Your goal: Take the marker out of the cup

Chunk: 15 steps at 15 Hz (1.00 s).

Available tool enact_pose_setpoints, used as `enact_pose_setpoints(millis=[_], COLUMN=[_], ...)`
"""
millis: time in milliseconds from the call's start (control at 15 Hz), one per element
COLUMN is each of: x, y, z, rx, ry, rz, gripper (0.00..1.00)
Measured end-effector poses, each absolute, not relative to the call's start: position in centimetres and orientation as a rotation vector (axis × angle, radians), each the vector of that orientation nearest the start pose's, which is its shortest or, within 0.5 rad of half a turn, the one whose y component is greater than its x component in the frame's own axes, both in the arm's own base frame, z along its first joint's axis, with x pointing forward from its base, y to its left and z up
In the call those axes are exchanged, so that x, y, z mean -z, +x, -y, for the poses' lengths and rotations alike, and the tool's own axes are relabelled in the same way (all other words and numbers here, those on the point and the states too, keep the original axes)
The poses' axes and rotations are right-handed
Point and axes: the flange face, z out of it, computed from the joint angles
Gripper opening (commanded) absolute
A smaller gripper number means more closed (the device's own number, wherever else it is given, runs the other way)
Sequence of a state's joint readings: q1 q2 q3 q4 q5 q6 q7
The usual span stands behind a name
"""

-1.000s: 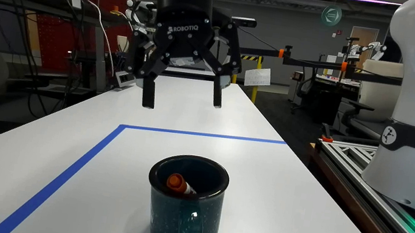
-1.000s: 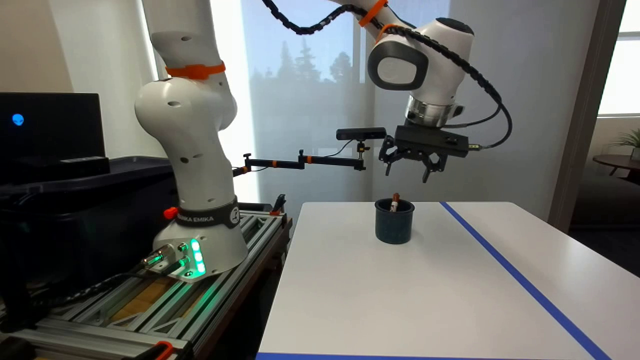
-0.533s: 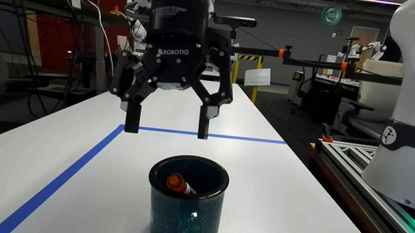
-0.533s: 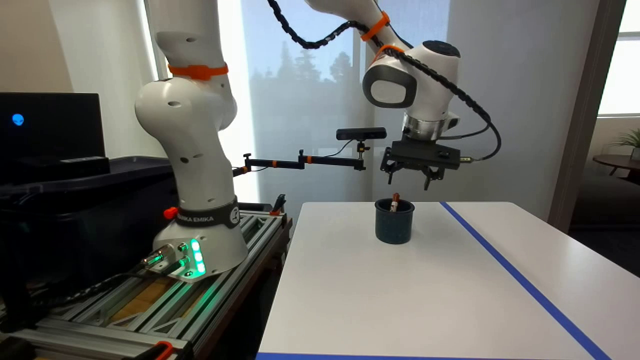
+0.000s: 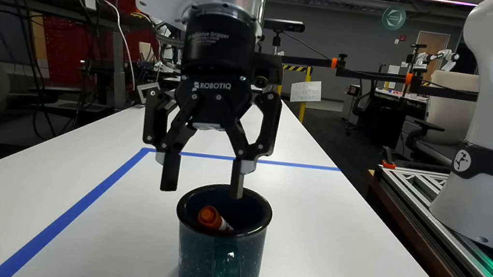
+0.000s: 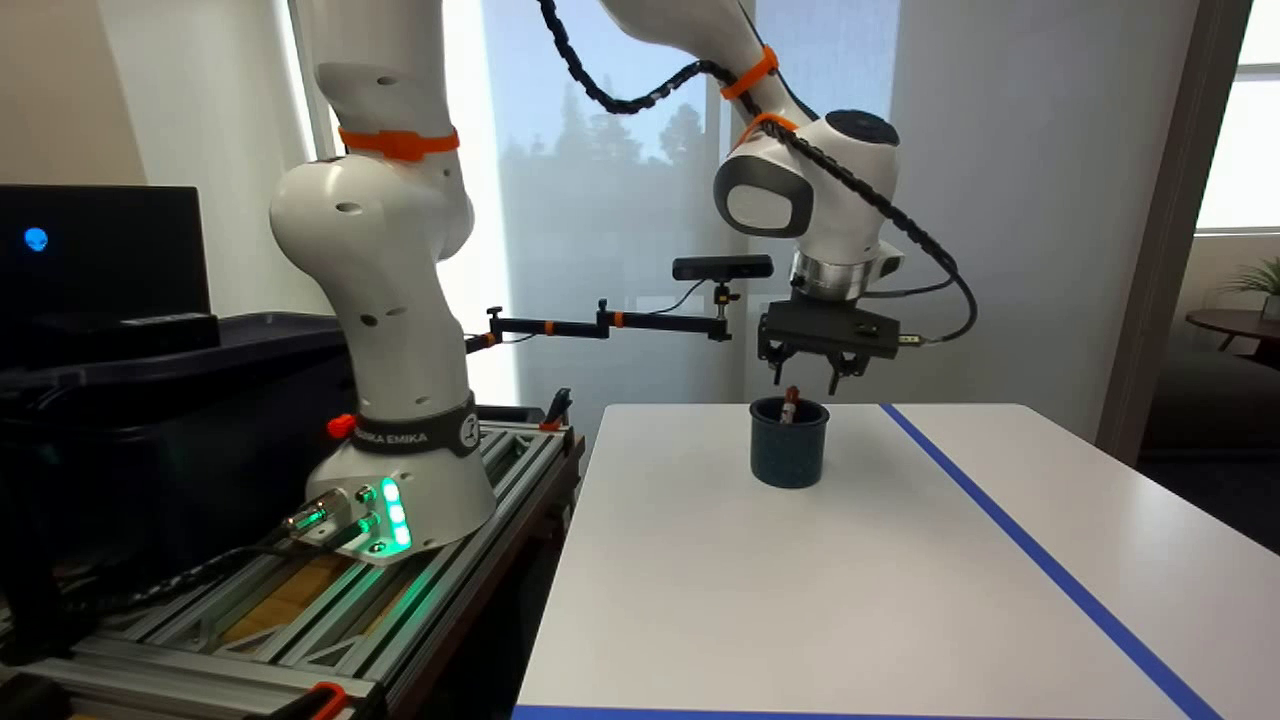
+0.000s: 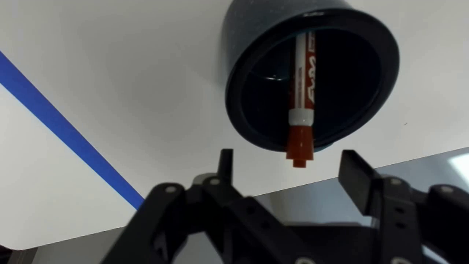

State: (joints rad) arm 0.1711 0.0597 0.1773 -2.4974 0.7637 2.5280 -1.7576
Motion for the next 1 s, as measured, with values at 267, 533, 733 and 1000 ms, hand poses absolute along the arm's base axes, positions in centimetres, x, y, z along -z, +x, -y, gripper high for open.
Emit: enact_pose_setpoints(millis=[267, 533, 733, 1000], x=[-25.7, -25.5, -25.0, -24.8], y=[43.7, 43.4, 42.5, 41.5], z=[-15.3, -15.0, -14.3, -13.9], rx=[0.374, 0.367, 0.338, 0.316], ry=[-2.061, -2.068, -2.079, -2.087], rz=[1.836, 1.826, 1.820, 1.817], gripper=[0.46, 0.45, 0.44, 0.40])
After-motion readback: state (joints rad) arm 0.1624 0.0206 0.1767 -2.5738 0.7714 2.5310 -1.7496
